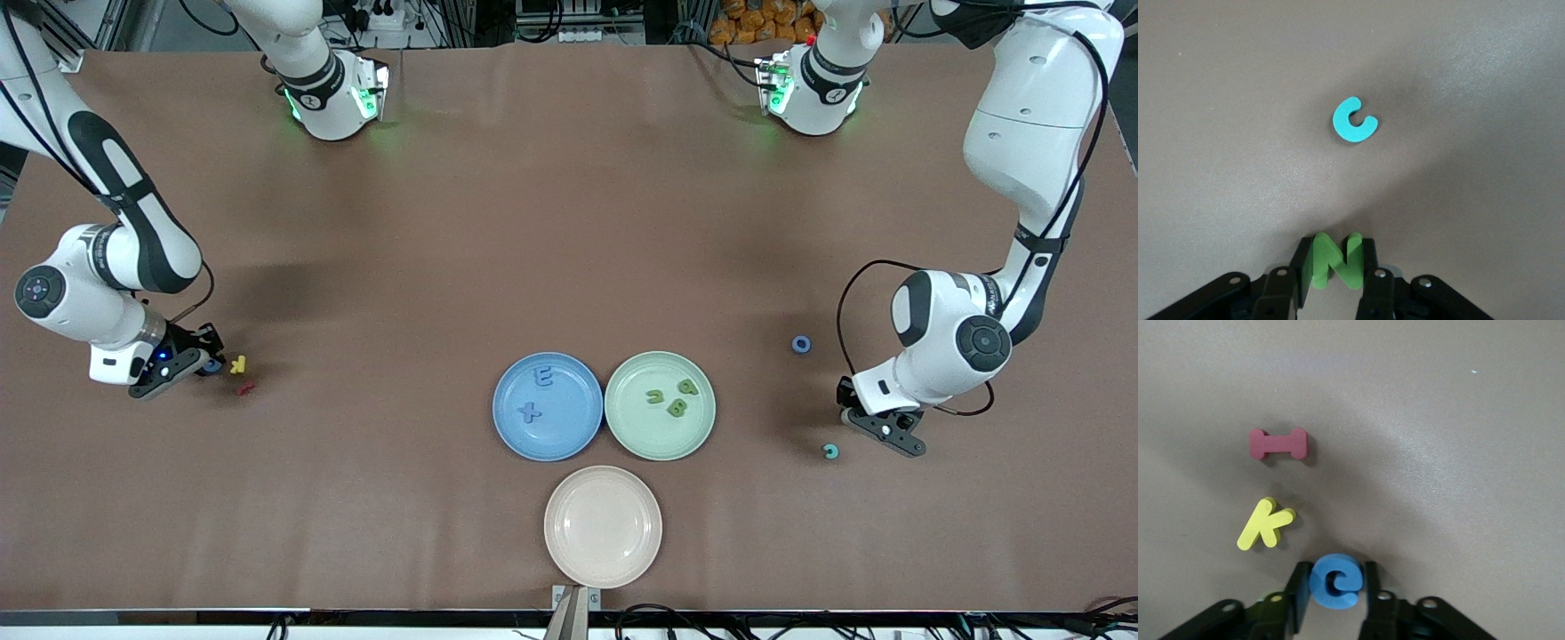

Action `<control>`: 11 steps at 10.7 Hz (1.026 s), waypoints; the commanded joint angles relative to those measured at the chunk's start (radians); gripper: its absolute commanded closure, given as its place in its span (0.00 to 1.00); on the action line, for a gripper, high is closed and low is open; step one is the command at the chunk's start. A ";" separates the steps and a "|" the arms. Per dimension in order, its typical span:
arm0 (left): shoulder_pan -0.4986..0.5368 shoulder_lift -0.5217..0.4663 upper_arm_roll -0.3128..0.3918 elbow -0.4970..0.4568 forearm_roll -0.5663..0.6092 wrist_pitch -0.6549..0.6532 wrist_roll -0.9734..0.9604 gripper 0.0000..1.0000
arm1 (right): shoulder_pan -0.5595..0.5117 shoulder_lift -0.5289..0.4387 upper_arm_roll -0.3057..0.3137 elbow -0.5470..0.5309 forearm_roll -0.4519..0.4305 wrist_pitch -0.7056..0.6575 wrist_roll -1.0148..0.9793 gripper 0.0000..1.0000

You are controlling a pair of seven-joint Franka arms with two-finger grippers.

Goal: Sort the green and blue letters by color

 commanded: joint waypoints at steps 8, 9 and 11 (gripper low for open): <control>-0.096 -0.120 -0.004 0.040 -0.103 -0.187 -0.330 0.92 | 0.197 0.006 0.022 0.104 -0.004 -0.109 0.271 1.00; -0.130 -0.126 -0.003 0.048 -0.103 -0.202 -0.406 0.92 | 0.258 0.006 0.023 0.110 -0.002 -0.109 0.385 1.00; -0.193 -0.126 -0.003 0.063 -0.103 -0.216 -0.549 0.92 | 0.352 0.009 0.028 0.121 -0.001 -0.108 0.581 1.00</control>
